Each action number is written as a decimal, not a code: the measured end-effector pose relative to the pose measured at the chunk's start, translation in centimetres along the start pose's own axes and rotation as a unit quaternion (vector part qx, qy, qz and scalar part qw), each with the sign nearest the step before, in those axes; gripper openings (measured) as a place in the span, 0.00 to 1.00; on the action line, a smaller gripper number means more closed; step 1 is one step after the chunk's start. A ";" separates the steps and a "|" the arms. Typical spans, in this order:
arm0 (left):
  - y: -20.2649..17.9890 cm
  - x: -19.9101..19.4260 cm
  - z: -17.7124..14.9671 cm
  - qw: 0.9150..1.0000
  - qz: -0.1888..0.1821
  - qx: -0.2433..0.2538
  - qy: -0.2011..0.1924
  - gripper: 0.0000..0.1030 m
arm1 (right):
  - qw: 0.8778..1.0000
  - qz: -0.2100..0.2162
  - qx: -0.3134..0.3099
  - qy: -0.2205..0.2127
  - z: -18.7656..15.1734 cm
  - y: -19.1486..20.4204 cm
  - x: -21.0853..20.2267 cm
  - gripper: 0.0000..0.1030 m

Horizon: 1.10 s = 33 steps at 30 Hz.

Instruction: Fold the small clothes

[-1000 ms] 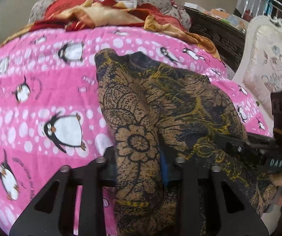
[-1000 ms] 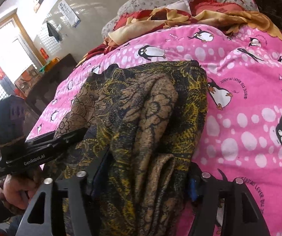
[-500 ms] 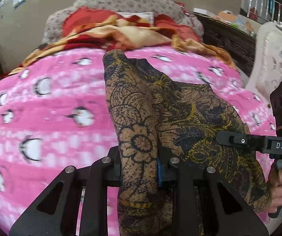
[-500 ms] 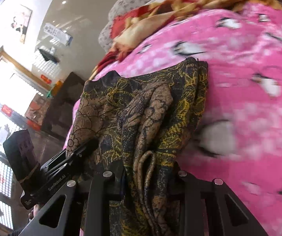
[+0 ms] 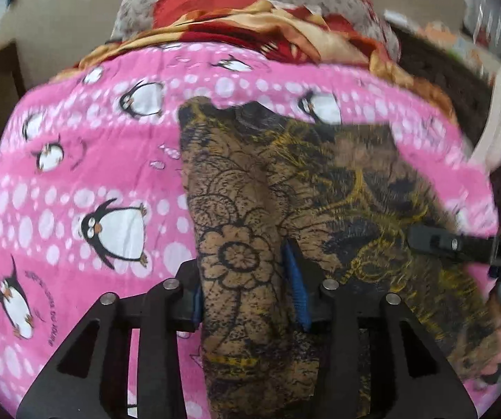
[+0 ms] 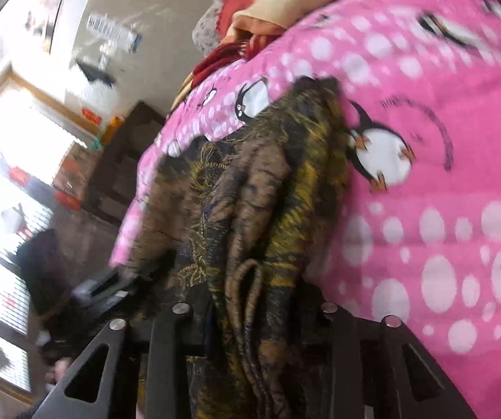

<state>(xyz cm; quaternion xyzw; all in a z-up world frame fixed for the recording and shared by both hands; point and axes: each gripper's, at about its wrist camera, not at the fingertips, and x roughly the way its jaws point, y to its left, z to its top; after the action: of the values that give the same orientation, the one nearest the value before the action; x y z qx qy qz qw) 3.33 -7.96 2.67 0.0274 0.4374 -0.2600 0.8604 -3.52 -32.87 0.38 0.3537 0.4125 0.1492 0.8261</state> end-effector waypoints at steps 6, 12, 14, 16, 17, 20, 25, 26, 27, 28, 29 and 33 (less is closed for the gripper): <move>2.6 -5.4 1.3 0.997 0.015 -0.044 -0.058 0.39 | 0.994 -0.061 -0.077 -0.040 -0.2 3.2 -5.9 0.38; -0.2 -6.4 0.8 0.990 -0.005 -0.084 -0.112 0.39 | 0.964 -0.152 -0.206 -0.073 -1.2 11.7 -3.6 0.52; -0.4 -4.3 0.6 0.988 -0.001 -0.119 -0.100 0.39 | 0.963 -0.176 -0.182 -0.090 -0.7 11.5 -1.7 0.75; -0.5 -2.8 1.0 0.987 0.006 -0.127 -0.096 0.38 | 0.965 -0.190 -0.156 -0.087 0.0 10.7 0.6 0.75; -0.7 -1.9 0.8 0.987 0.026 -0.121 -0.098 0.38 | 0.966 -0.197 -0.150 -0.076 0.4 10.1 1.5 0.71; 0.3 0.8 -0.6 0.988 0.041 -0.131 -0.071 0.38 | 0.954 -0.263 -0.136 -0.053 0.5 7.1 3.7 0.55; 1.3 1.4 -0.3 0.987 0.027 -0.149 -0.054 0.40 | 0.962 -0.231 -0.125 -0.070 0.5 5.8 2.7 0.53; 1.4 1.3 -0.1 0.987 0.026 -0.153 -0.046 0.40 | 0.965 -0.223 -0.118 -0.070 0.7 5.7 2.4 0.53; 1.4 1.3 0.4 0.988 0.028 -0.150 -0.034 0.40 | 0.967 -0.219 -0.114 -0.065 0.7 5.7 2.1 0.53; 1.3 1.2 1.1 0.989 0.032 -0.145 -0.017 0.40 | 0.967 -0.219 -0.115 -0.057 0.9 5.9 2.0 0.53; 1.2 0.9 1.8 0.989 0.034 -0.143 -0.015 0.40 | 0.965 -0.227 -0.118 -0.052 1.2 6.3 1.4 0.51; 0.7 0.0 5.6 0.990 0.024 -0.121 -0.063 0.46 | 0.942 -0.281 -0.152 -0.105 3.6 9.8 -1.1 0.51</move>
<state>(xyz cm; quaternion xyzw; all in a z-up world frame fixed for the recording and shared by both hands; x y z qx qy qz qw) 7.83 -8.87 6.05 -0.0828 0.4102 -0.1857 0.8891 -0.92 -28.24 9.44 0.1072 0.3783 -0.0666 0.9170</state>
